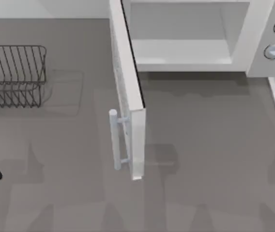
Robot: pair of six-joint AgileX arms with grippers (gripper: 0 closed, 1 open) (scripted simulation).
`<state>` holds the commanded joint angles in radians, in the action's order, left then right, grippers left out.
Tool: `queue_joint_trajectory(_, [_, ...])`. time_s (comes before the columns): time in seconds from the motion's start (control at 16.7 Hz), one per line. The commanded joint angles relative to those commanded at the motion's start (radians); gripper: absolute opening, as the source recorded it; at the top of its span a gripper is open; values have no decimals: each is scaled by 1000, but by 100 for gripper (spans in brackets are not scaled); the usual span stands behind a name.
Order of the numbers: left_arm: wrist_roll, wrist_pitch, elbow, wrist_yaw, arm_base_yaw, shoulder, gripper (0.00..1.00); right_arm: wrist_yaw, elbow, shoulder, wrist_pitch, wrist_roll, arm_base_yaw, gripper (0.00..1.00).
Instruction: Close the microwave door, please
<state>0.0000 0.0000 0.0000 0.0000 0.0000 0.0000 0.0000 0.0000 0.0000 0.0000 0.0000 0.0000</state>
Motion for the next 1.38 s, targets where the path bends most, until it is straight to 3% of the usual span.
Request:
queue_joint_trajectory(0.3, [23,-41,39,12,-13,49,100,0,0,0,0,0,0,100])
queue_joint_trajectory(0.6, [133,-230,242,57,-57,275,100,0,0,0,0,0,0,100])
queue_joint_trajectory(1.38, [619,-1033,1232,264,-244,1241,100,0,0,0,0,0,0,100])
